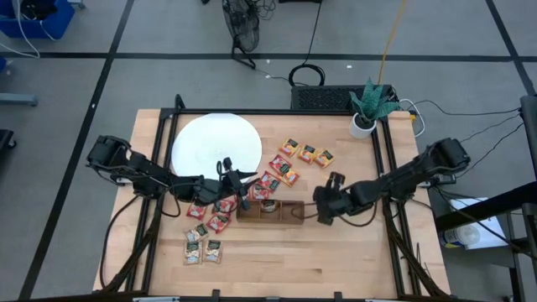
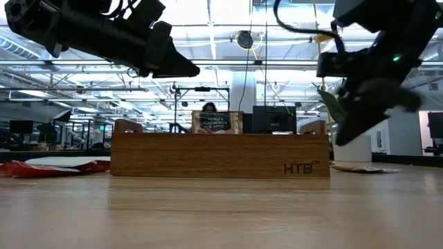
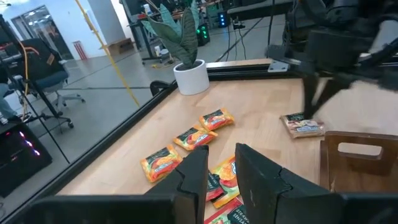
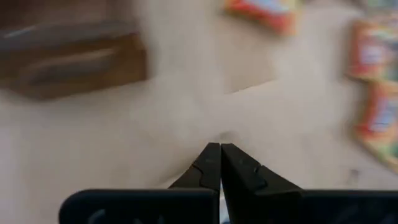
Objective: Pick & Place Tea
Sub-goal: Put the brown tea bag into the middle section of the wooden organizer
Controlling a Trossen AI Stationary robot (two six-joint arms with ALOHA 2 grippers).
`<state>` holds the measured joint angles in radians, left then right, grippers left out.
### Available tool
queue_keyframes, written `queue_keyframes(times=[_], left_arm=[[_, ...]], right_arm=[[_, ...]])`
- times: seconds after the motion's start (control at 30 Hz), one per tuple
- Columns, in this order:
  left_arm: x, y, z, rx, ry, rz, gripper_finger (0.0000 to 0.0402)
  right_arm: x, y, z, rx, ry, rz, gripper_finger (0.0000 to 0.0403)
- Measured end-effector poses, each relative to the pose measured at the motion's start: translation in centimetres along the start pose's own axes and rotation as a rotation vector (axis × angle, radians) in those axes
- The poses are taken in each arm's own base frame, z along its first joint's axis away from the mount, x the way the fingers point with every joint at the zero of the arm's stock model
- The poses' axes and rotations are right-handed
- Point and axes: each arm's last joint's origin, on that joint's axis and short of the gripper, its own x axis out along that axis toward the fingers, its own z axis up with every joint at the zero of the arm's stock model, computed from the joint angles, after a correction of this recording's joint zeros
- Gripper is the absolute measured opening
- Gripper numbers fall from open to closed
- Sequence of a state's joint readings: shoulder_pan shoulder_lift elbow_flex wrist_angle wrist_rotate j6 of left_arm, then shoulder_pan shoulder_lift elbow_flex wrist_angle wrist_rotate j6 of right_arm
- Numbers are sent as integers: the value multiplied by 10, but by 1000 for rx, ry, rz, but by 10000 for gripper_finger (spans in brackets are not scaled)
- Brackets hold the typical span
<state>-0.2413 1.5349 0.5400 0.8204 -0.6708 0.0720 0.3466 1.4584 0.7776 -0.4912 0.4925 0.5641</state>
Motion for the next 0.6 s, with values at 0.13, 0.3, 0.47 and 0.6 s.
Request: queue_keyframes(times=[0.13, 0.3, 0.47, 0.6], left_arm=[[0, 0, 0, -18, 0, 0, 88], [0, 0, 0, -37, 0, 0, 88], [0, 0, 0, -48, 0, 0, 88], [0, 0, 0, -49, 1, 0, 88]], right_arm=[[10, -8, 5, 28, -11, -76, 0], [31, -15, 5, -19, 80, -84, 0], [41, -10, 4, -58, 161, 46, 0], [35, -5, 4, -62, 193, 201, 0]])
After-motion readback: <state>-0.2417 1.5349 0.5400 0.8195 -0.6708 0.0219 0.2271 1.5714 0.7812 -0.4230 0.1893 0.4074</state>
